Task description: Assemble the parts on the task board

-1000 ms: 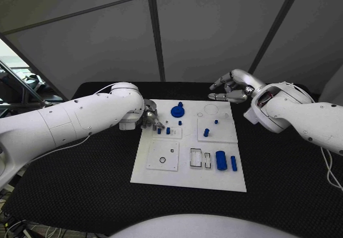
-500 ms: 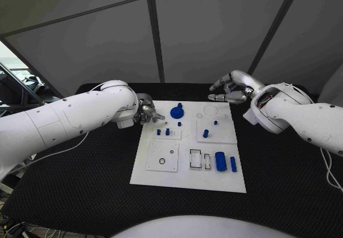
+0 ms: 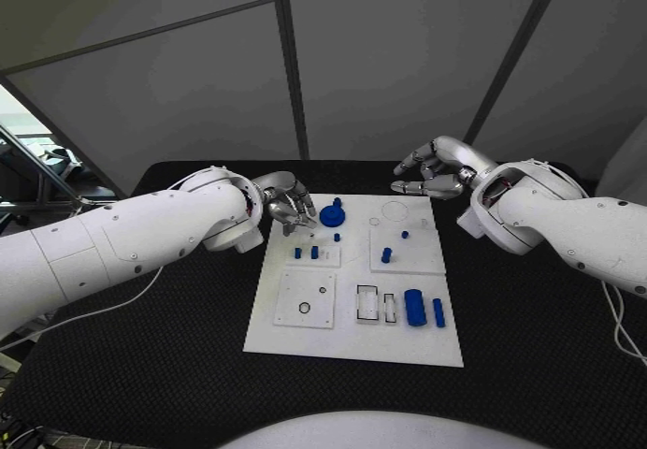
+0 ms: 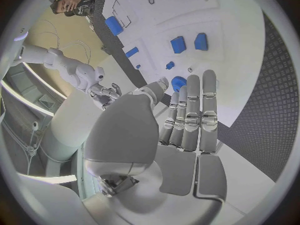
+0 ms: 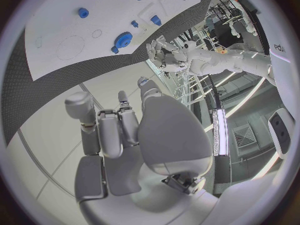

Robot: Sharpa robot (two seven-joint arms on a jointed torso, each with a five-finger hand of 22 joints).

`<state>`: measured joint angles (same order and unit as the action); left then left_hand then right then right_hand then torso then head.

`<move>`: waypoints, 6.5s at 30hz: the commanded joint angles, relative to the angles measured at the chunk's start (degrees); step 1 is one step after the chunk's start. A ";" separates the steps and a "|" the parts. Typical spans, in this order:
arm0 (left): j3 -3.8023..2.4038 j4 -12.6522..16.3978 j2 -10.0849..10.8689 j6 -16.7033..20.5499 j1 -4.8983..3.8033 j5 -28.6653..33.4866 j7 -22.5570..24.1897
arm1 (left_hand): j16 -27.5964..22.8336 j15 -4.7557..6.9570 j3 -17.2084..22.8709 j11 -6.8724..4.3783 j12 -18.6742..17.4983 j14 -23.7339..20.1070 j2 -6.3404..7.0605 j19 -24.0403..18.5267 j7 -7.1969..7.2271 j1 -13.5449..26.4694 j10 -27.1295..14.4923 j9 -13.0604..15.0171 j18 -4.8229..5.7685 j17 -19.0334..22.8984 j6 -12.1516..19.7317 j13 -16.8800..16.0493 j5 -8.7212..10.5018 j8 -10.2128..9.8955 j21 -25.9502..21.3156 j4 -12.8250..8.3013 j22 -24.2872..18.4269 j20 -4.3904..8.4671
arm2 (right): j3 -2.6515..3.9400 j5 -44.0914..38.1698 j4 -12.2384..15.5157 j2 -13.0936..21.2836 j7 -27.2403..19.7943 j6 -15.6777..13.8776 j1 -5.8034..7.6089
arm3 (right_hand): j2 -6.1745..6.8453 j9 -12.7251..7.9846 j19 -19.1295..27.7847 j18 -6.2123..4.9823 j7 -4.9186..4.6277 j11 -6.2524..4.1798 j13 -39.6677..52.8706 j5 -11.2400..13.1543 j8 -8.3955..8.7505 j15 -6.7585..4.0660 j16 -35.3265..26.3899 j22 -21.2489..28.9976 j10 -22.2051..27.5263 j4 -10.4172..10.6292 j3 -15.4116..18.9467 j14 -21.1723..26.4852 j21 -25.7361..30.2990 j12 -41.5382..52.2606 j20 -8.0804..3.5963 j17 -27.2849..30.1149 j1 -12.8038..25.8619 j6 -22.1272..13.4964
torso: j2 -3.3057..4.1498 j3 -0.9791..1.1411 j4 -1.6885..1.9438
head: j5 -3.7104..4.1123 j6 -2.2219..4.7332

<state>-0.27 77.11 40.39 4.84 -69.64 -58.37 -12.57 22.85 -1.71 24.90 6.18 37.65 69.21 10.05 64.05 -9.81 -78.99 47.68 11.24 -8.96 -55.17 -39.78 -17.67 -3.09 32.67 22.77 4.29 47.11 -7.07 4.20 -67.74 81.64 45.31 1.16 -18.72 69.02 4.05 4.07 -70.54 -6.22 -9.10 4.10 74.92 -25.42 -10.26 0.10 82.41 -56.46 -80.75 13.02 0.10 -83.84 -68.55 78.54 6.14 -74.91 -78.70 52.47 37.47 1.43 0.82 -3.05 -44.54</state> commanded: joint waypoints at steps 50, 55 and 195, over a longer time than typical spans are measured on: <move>3.11 -10.84 -11.77 -3.05 1.31 -25.19 8.89 | 44.27 1.39 0.41 -1.23 -13.44 12.77 -0.35 17.90 1.61 -1.74 9.15 -7.33 4.27 -9.51 -14.76 13.45 0.04 -14.93 44.95 -2.18 31.34 1.17 | 0.02 -0.15 0.02 -0.68 -0.48 -0.08 0.10 | -0.44 -0.08 0.08 -0.50 0.14 -0.12 2.56 -0.43 -0.36 -0.43 -0.25 0.01 0.44 0.04 -0.22 -3.55 0.21 -0.22 -0.20 -3.19 -0.45 -0.13 | 0.09 0.01 -0.05 | 0.78 0.26; 3.11 -11.13 -12.06 -3.43 1.32 -25.21 9.12 | 44.80 1.46 1.26 -1.35 -14.02 12.90 -0.70 18.04 1.65 -2.21 9.90 -7.31 4.34 -9.40 -15.35 13.69 0.04 -15.28 45.45 -2.55 31.72 1.23 | 0.02 -0.15 0.00 -0.77 -0.50 -0.05 0.10 | -0.44 -0.08 0.08 -0.50 0.14 -0.12 2.56 -0.43 -0.36 -0.43 -0.25 0.01 0.44 0.04 -0.22 -3.55 0.21 -0.22 -0.20 -3.19 -0.45 -0.13 | 0.05 0.03 -0.05 | 0.77 0.21; -1.07 -6.20 -2.99 -3.68 3.90 -19.87 5.93 | 43.84 1.50 5.28 -1.12 -25.30 12.54 -0.31 19.63 0.36 0.64 18.75 -7.68 5.22 1.77 -18.07 13.48 0.11 -24.29 49.51 -4.39 34.94 1.41 | 0.02 -0.15 -0.42 -0.59 -0.43 0.08 0.07 | -0.57 -0.08 0.30 -0.59 0.12 -0.11 2.01 -0.52 -0.44 -0.43 -0.57 0.46 0.88 0.00 -0.35 -3.46 0.54 -0.71 -0.21 -2.75 -0.74 -0.14 | 0.01 0.02 -0.01 | 0.34 0.90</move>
<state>-1.30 70.76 37.36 2.00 -65.69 -78.39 -5.95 66.57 0.17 30.28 4.86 12.66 81.62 9.64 83.73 -9.36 -78.70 66.45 3.63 -4.61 -53.44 -58.42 -4.15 -3.07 8.70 72.26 0.22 74.91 -5.24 4.19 -67.75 81.11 44.68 1.09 -18.64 68.98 3.59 4.08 -70.54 -6.22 -9.10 3.94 74.92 -25.63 -10.47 -0.10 81.97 -56.07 -80.23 13.02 0.10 -84.04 -68.15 78.03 6.14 -74.90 -79.16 52.47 37.50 1.46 0.76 -2.69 -43.63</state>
